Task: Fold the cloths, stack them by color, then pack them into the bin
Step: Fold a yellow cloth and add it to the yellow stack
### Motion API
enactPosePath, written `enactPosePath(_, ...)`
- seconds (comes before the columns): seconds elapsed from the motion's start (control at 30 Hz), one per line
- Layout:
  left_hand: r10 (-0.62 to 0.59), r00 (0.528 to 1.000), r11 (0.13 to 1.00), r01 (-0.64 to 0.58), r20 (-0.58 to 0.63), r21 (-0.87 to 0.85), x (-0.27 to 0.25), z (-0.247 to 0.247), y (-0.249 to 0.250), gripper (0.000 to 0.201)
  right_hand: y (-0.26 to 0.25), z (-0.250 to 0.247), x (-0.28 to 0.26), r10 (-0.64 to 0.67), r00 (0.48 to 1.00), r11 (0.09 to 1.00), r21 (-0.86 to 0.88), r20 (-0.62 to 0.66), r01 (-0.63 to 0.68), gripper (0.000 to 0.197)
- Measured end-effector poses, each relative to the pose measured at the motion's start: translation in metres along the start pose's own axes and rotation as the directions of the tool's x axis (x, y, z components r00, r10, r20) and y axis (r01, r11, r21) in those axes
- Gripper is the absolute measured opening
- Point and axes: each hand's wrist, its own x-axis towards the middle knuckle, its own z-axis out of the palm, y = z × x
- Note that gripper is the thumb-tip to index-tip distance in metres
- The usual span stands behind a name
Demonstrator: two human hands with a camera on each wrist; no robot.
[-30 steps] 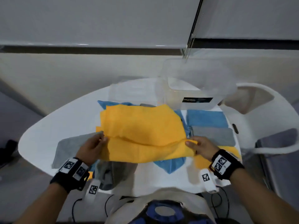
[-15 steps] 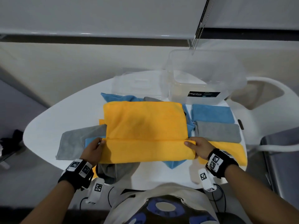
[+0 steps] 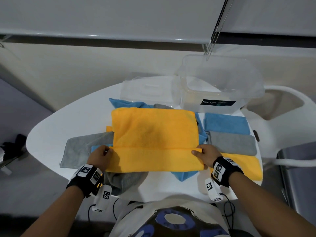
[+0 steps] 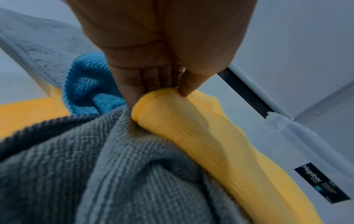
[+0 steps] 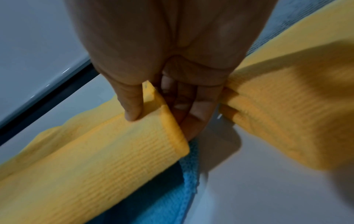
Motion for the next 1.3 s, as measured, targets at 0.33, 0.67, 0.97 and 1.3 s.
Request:
enactPosePath(0.33,-0.038,0.999,0.996,0.040,-0.024,0.085,0.004,-0.001,0.006,0.028,-0.010,-0.007,0.003,-0.008,0.999,0.986,-0.166,-0.041,0.001,0.032)
enactPosePath(0.67,0.097,0.982,0.995,-0.099,-0.163,-0.009,0.044,-0.038,0.068,0.015,-0.046,-0.045,0.037,-0.026,0.970,0.999,0.040,-0.241,0.036,0.017)
enactPosePath(0.97,0.018,0.996,0.997,-0.011,-0.093,0.083,0.102,-0.046,0.115,0.034,-0.079,-0.062,0.090,0.027,0.995,0.995,0.094,-0.096,-0.018,0.063)
enactPosePath(1.3,0.019,0.999,1.000,-0.018,-0.042,0.022,0.121,-0.040,0.105,0.046,-0.081,-0.060,0.107,0.086,0.973,0.949,0.314,-0.216,-0.014,0.038)
